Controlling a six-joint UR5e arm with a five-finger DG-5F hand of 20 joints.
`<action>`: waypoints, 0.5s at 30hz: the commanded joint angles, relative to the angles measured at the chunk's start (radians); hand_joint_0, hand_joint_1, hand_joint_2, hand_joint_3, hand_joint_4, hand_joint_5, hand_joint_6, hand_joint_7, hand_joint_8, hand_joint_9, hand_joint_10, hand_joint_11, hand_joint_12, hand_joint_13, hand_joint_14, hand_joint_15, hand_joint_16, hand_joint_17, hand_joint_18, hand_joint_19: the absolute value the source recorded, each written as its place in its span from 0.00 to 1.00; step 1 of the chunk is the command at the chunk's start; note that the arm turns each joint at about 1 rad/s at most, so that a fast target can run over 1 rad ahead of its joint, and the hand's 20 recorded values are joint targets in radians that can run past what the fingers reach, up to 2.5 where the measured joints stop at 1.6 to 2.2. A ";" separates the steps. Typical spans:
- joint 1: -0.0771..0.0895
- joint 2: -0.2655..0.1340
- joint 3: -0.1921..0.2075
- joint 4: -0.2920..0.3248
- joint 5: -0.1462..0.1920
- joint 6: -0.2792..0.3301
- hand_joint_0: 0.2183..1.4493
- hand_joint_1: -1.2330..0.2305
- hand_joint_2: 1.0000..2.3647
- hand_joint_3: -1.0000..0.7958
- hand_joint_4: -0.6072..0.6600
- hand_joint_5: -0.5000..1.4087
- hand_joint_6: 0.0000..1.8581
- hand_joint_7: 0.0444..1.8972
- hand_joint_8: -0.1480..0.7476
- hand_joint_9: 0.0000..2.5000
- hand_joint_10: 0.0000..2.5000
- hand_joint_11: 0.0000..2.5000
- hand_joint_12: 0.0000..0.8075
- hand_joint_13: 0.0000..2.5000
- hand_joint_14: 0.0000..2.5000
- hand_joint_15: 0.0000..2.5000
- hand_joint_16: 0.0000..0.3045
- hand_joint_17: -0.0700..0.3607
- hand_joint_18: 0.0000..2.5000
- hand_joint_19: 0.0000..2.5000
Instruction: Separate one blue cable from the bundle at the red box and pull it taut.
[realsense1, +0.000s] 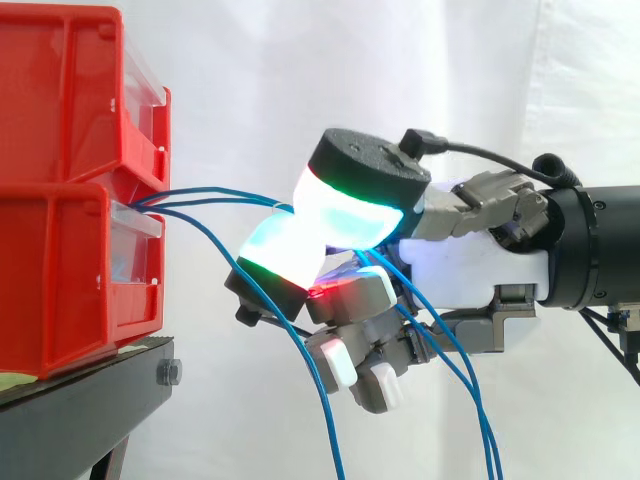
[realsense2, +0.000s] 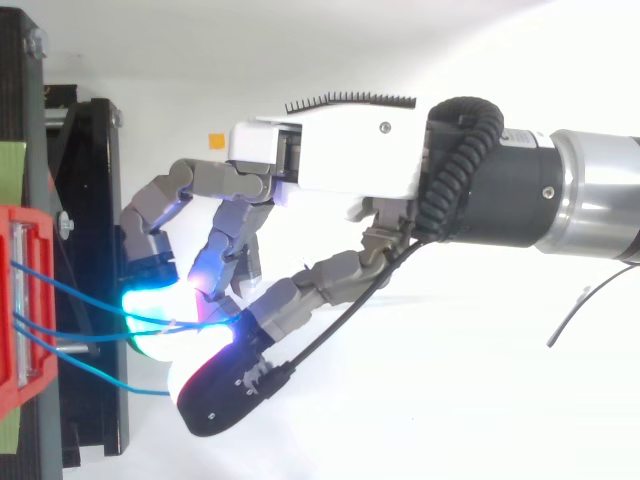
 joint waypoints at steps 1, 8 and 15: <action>0.000 0.000 0.000 -0.001 0.000 0.003 0.26 0.31 0.00 0.28 0.58 0.17 0.49 0.58 0.50 0.47 0.01 0.52 0.48 0.42 0.01 0.30 0.18 0.45 0.40 0.36; 0.000 0.000 0.000 -0.004 0.000 0.003 0.26 0.41 0.00 0.28 0.58 0.17 0.48 0.57 0.51 0.47 0.01 0.52 0.49 0.42 0.01 0.30 0.19 0.46 0.40 0.36; 0.000 0.000 0.000 -0.004 0.000 0.006 0.35 0.33 0.01 0.38 0.55 0.17 0.48 0.63 0.50 0.46 0.01 0.52 0.48 0.42 0.01 0.31 0.17 0.44 0.40 0.37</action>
